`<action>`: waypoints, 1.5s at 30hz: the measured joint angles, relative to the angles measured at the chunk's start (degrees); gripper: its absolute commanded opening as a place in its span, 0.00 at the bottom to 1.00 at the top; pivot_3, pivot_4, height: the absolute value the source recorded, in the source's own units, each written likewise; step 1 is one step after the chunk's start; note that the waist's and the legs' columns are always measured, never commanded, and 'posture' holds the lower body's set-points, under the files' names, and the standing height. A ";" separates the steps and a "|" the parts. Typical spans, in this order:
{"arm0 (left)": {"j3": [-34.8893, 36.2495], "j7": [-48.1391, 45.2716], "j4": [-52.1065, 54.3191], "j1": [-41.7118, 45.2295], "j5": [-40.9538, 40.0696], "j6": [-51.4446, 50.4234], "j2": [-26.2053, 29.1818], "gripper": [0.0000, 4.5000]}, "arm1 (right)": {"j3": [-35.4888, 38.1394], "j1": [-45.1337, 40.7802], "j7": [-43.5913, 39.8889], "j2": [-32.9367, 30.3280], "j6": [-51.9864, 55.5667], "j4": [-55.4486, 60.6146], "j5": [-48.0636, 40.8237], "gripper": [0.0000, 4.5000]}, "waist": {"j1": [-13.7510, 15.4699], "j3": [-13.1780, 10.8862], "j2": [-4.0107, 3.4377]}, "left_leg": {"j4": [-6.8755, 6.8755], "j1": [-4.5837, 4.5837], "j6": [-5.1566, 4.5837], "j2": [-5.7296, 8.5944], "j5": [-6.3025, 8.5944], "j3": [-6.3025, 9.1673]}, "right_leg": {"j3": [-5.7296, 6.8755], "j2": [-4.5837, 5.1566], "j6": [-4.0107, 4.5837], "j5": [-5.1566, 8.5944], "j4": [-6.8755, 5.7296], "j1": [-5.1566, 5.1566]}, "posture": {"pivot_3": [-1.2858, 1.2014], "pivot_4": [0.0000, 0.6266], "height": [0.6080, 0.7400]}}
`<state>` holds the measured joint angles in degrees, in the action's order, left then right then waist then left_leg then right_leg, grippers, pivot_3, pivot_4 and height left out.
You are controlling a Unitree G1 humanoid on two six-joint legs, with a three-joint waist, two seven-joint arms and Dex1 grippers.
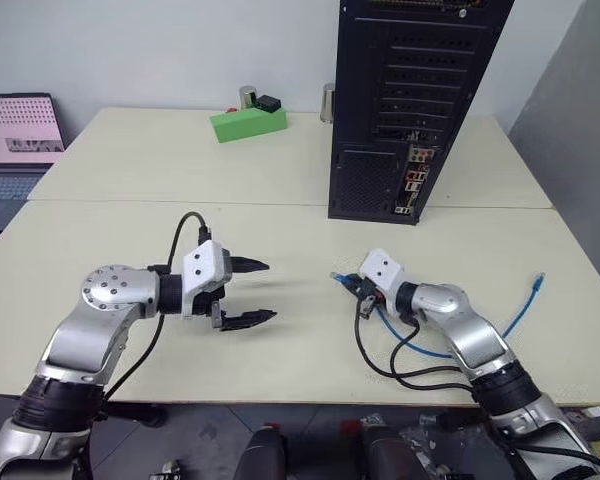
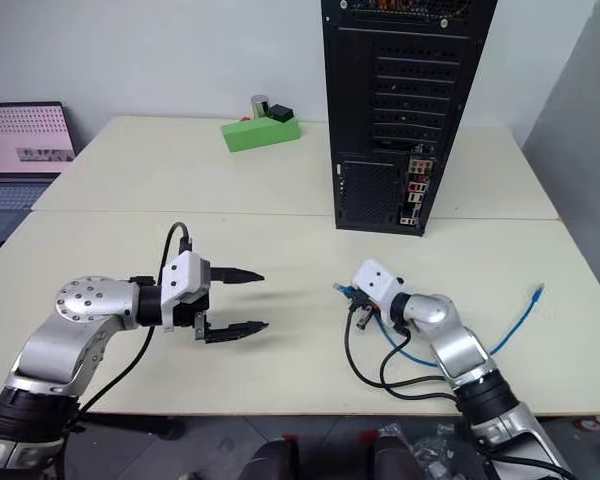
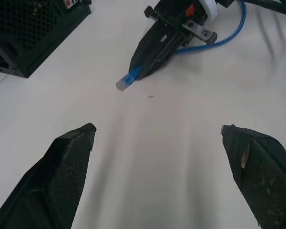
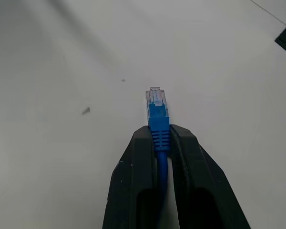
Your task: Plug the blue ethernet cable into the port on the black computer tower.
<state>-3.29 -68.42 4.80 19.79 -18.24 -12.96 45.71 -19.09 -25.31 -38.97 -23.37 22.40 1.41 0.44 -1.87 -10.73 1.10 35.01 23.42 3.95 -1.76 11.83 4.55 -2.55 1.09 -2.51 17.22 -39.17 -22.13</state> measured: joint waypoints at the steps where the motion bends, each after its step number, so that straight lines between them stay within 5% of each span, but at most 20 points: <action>1: -1.19 -0.37 -1.69 1.36 0.93 1.00 -0.71 1.00 | -0.08 0.18 -0.90 -0.47 0.84 2.18 -0.13 0.04 | 0.00 0.00 0.00 | 0.00 0.00 0.00 0.00 0.00 0.01 | 0.01 -0.01 0.00 0.00 -0.01 -0.01 | 0.52 0.24 1.00; 16: -7.91 -7.58 -14.87 13.32 4.85 7.79 -8.45 1.00 | -0.21 0.48 -7.86 -3.60 7.45 17.16 -5.26 0.03 | -0.12 0.01 0.01 | 0.06 0.03 0.00 0.01 0.00 0.03 | 0.02 -0.01 0.00 0.00 -0.05 0.00 | 0.52 0.24 1.00; 38: -9.95 -10.96 -19.68 15.88 6.27 10.95 -13.35 0.07 | -1.52 -0.12 -9.52 -4.86 8.07 19.48 -6.18 0.03 | -0.11 0.01 0.02 | 0.09 0.03 0.00 0.02 0.00 0.05 | 0.03 -0.01 0.00 0.00 -0.08 0.00 | 0.52 0.24 1.00; 41: -10.05 -11.00 -19.82 15.88 6.69 11.80 -13.43 0.06 | -1.70 -0.21 -9.69 -5.13 8.07 19.48 -6.19 0.03 | -0.11 0.01 0.02 | 0.09 0.03 0.00 0.01 0.00 0.05 | 0.03 -0.01 0.00 0.00 -0.08 0.00 | 0.52 0.24 1.00; 45: -10.59 -10.99 -20.25 15.87 7.27 12.65 -13.42 0.06 | -2.39 -0.28 -10.56 -6.33 8.02 19.50 -6.19 0.28 | -0.11 0.01 0.01 | 0.10 0.03 0.00 0.02 0.00 0.04 | 0.02 -0.01 0.00 0.00 -0.08 0.00 | 0.52 0.24 1.00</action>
<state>-13.88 -79.42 -15.45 35.66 -10.97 -0.31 32.29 -21.48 -25.59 -49.52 -29.71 30.43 20.91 -5.75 -1.97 -10.72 1.11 35.11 23.44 3.95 -1.75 11.83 4.60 -2.53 1.09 -2.52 17.22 -39.25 -22.13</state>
